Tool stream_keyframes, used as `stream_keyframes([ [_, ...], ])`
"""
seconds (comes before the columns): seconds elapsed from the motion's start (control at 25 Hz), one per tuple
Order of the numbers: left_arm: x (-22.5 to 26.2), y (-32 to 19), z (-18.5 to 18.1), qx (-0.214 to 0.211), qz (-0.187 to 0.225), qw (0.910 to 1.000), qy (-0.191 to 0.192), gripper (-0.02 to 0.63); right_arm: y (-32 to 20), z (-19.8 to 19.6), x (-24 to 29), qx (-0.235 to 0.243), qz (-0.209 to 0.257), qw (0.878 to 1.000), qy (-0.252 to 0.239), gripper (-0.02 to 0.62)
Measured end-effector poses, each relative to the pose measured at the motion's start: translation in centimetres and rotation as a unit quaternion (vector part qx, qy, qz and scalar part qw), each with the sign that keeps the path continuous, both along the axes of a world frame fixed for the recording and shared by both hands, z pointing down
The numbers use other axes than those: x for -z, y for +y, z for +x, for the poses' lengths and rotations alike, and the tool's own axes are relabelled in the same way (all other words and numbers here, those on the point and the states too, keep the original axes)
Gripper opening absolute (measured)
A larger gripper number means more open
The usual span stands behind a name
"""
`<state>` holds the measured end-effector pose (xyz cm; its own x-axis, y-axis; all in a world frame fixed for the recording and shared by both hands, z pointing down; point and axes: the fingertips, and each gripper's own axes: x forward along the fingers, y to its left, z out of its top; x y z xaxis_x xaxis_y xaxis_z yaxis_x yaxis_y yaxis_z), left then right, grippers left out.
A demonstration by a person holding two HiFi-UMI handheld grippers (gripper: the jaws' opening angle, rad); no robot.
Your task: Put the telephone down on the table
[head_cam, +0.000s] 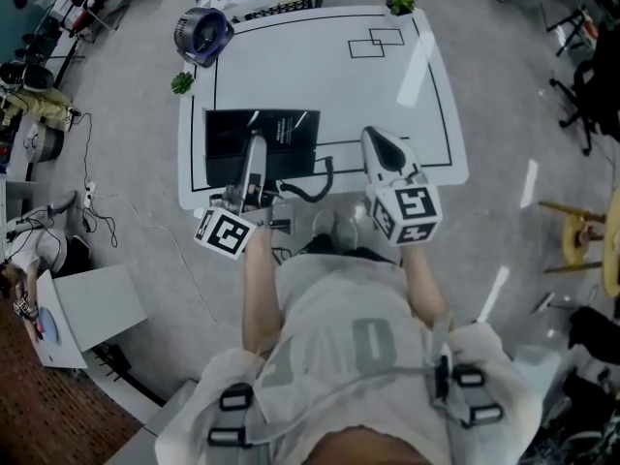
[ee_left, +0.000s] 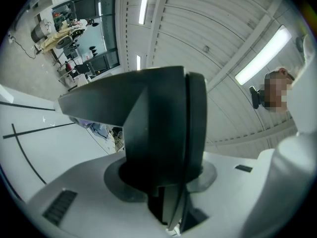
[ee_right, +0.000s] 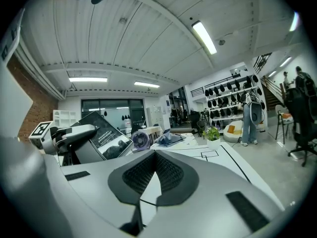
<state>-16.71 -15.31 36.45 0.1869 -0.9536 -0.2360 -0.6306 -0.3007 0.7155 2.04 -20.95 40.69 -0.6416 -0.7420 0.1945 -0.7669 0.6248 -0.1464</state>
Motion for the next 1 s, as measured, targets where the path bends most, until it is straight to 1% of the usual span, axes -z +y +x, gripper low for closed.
stream_keyframes([
  [0.2,-0.2,-1.9,-1.6,0.002,-0.006,1.0000,-0.005,0.158,-1.6,-1.4,0.4,-0.002,0.007,1.000,0.002,0.006],
  [0.4,-0.8,-3.5,-2.0,-0.008,-0.013,0.9999,0.004,0.158,-3.0,-1.9,-0.1,-0.009,0.000,1.000,0.008,0.006],
  [0.56,-1.8,-5.1,-2.5,-0.013,-0.034,0.9993,0.002,0.158,-4.2,-2.3,-0.5,-0.016,-0.007,1.000,0.012,0.006],
  [0.76,-3.4,-7.1,-2.7,-0.031,-0.059,0.9977,-0.006,0.158,-5.3,-2.9,-1.4,-0.023,-0.016,0.999,0.020,0.006],
  [1.0,-6.8,-9.9,-3.2,-0.059,-0.105,0.9924,-0.024,0.158,-6.5,-2.9,-2.2,-0.036,-0.026,0.999,0.030,0.006],
])
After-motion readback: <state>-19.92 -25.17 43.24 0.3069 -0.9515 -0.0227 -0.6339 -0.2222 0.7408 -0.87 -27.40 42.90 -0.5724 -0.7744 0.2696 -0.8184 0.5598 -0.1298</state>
